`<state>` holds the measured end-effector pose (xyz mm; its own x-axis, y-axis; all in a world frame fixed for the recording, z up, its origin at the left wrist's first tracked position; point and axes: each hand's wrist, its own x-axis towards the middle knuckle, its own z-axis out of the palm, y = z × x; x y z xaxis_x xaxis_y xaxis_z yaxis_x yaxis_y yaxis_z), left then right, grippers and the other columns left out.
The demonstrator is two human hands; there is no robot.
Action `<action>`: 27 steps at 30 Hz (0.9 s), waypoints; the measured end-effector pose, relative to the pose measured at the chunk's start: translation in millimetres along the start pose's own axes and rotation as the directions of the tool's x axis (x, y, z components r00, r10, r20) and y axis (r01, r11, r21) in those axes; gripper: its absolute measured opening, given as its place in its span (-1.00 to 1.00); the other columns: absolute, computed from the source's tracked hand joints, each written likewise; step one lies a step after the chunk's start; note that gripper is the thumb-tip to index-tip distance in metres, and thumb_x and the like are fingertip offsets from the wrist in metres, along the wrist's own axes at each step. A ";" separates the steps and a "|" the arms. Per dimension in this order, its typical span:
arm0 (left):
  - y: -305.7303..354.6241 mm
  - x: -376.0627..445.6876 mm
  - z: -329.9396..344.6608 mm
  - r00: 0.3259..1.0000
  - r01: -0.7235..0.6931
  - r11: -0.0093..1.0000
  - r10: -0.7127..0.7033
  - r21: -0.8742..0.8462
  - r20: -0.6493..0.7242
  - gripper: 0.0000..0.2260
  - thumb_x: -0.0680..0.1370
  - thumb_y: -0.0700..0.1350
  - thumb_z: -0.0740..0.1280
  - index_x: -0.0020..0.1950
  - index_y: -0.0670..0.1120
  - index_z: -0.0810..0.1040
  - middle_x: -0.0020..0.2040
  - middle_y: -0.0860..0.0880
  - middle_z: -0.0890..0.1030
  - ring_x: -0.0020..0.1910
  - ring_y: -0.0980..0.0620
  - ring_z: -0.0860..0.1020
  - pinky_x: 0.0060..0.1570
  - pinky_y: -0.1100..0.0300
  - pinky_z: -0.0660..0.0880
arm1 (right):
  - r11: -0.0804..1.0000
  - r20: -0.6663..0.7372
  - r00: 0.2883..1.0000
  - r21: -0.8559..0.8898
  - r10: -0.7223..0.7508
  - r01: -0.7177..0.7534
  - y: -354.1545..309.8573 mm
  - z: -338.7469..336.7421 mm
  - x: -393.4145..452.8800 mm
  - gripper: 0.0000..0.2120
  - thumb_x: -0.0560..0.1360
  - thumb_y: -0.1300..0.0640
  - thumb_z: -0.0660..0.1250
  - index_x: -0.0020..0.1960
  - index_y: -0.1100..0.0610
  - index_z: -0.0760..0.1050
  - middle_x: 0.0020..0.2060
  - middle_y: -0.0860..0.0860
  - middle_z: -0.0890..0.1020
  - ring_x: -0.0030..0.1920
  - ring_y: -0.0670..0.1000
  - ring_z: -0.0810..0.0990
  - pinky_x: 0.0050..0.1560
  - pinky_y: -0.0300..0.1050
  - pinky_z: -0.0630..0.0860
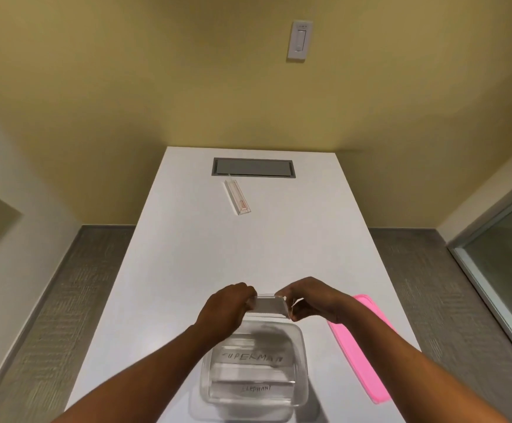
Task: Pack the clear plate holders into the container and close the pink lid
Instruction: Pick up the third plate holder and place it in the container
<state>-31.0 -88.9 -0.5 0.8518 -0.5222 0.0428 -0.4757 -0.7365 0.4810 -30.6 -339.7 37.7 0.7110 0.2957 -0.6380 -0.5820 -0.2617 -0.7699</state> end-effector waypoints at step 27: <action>20.6 -26.5 3.2 0.829 0.419 0.216 -0.487 -0.882 0.275 -0.76 0.53 -0.18 0.47 0.17 -0.15 0.56 0.15 -0.24 0.63 0.03 -0.10 0.72 0.05 -0.05 0.67 | 0.864 -0.449 0.801 -0.478 -0.395 0.159 65.8 45.4 -6.2 -0.74 0.43 0.14 0.55 0.08 -0.10 0.75 -0.07 -0.20 0.78 -0.06 -0.27 0.71 0.03 -0.13 0.64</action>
<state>-64.1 -91.6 5.5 0.8774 -0.1928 -0.4393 0.4480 0.0016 0.8940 -91.2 -317.0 -9.7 0.9771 -0.0716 -0.2006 -0.2013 -0.6183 -0.7598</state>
